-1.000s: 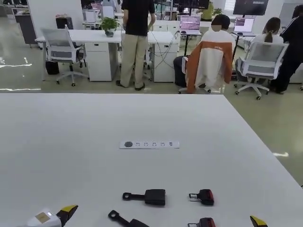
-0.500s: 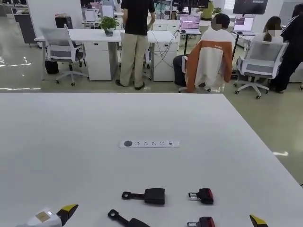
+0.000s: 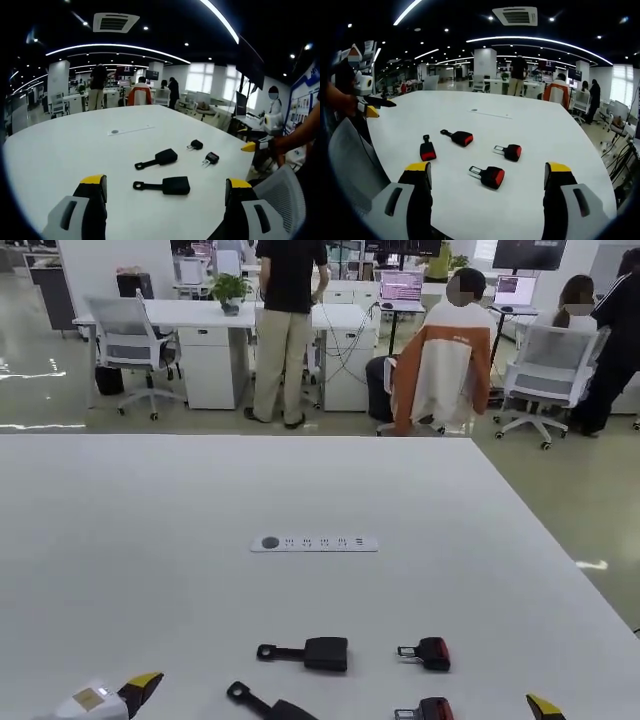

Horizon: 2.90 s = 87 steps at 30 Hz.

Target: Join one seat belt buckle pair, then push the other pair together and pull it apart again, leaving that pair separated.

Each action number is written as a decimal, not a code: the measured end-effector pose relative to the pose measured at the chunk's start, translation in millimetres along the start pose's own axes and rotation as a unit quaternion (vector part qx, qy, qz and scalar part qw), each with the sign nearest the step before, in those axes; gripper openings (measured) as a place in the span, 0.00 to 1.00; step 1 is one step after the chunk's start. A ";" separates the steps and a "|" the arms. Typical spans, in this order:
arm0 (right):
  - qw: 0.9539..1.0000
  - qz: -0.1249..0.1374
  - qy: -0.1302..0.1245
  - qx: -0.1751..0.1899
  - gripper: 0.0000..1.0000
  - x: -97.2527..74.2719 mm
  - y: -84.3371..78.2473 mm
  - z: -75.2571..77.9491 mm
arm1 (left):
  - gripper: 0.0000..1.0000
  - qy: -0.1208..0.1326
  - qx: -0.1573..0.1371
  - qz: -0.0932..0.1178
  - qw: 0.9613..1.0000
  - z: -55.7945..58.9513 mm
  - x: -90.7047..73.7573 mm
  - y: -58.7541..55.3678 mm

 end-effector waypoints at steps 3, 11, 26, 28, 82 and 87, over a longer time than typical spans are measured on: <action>1.000 0.000 0.000 0.000 0.93 -0.1 -0.1 -0.4 | 1.00 0.000 -0.001 0.000 1.000 -0.5 0.4 -0.7; 1.000 0.000 -0.001 0.000 0.93 -0.4 -0.7 0.5 | 1.00 -0.003 0.001 -0.003 1.000 7.8 -0.3 0.7; 1.000 -0.010 0.006 0.009 0.93 1.3 -11.0 -0.1 | 1.00 -0.008 0.003 -0.021 1.000 9.3 3.6 -4.8; 1.000 -0.011 0.007 0.011 0.93 1.4 -11.0 -0.2 | 1.00 -0.010 0.006 -0.024 1.000 9.7 4.2 -6.1; 0.994 -0.080 0.075 0.014 0.88 72.8 -30.6 26.8 | 0.98 -0.069 0.017 -0.092 0.993 13.7 82.4 -20.4; 0.991 -0.090 0.102 0.007 0.86 81.7 -30.9 29.8 | 0.95 -0.090 0.032 -0.096 0.991 12.4 90.0 -22.8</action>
Point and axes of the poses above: the centre of the closed fingertips' face, and the gripper's own axes: x roughly forward along the fingers, z roughly to its right, y roughly out of its top, the point moved 8 cm from there along -x, roughly backward along the fingers, and after that the axes turned 12 degrees about y, right-handed, at the moved point
